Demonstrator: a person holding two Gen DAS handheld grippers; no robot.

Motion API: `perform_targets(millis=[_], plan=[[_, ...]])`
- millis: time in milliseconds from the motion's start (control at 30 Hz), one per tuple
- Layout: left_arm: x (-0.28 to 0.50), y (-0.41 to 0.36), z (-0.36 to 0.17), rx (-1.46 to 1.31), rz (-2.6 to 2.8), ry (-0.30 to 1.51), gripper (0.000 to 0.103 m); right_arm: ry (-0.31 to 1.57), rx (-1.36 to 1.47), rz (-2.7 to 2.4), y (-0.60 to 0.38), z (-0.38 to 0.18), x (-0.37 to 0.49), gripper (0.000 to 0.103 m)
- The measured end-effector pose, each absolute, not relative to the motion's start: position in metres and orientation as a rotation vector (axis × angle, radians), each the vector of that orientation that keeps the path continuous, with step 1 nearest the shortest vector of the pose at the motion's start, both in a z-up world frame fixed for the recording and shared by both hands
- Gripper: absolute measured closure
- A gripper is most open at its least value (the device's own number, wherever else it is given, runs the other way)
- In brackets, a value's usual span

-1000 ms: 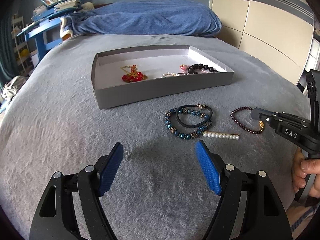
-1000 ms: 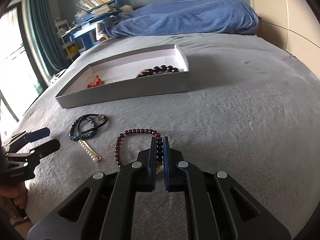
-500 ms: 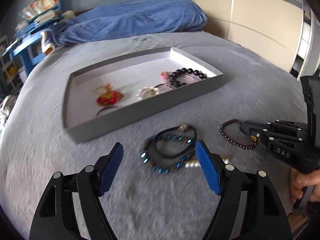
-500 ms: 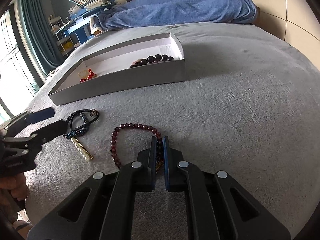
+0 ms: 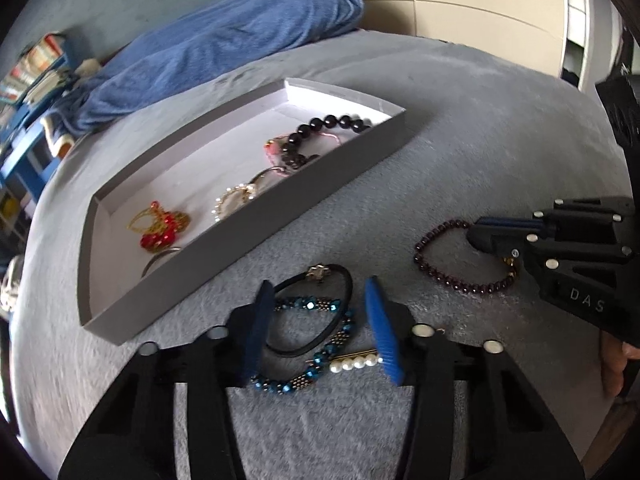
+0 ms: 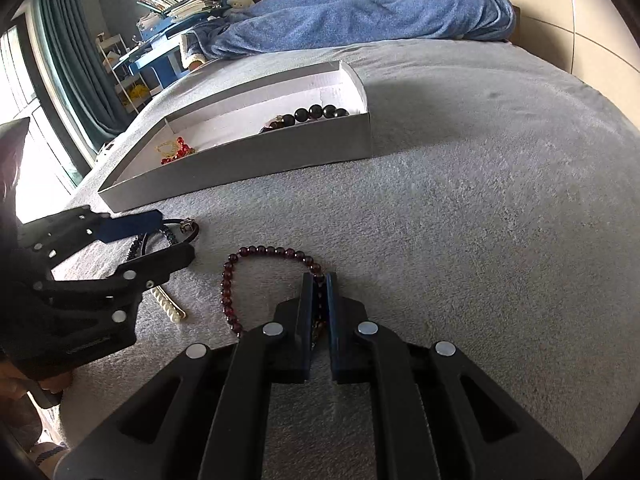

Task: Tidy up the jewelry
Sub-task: 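Lower the left tool over the blue-black beaded bracelet and hair tie, then grasp the blue-black bracelet and hair tie with the left tool while the right tool holds the red bracelet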

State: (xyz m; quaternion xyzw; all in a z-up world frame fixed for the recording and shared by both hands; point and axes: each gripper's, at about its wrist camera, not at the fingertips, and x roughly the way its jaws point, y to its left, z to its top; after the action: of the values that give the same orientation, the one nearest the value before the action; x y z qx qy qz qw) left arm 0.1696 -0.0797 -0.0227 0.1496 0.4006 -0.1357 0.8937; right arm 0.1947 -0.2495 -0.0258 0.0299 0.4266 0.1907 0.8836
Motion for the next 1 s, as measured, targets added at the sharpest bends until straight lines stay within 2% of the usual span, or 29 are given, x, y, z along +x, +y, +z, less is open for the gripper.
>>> perform_targets(millis=[100, 233, 267, 1000], plan=[[0.172, -0.083, -0.026, 0.330, -0.291, 0.840, 0.070, 0.887, 0.058, 0.395, -0.249, -0.026, 0.195, 0.096], [0.175, -0.079, -0.026, 0.306, -0.292, 0.843, 0.093, 0.886, 0.055, 0.393, -0.247, -0.025, 0.194, 0.096], [0.176, -0.077, -0.024, 0.292, -0.291, 0.840, 0.095, 0.886, 0.054, 0.393, -0.248, -0.025, 0.194, 0.096], [0.120, -0.003, 0.011, 0.029, -0.247, 0.716, 0.095, 0.877, 0.058, 0.395, -0.249, -0.024, 0.196, 0.097]])
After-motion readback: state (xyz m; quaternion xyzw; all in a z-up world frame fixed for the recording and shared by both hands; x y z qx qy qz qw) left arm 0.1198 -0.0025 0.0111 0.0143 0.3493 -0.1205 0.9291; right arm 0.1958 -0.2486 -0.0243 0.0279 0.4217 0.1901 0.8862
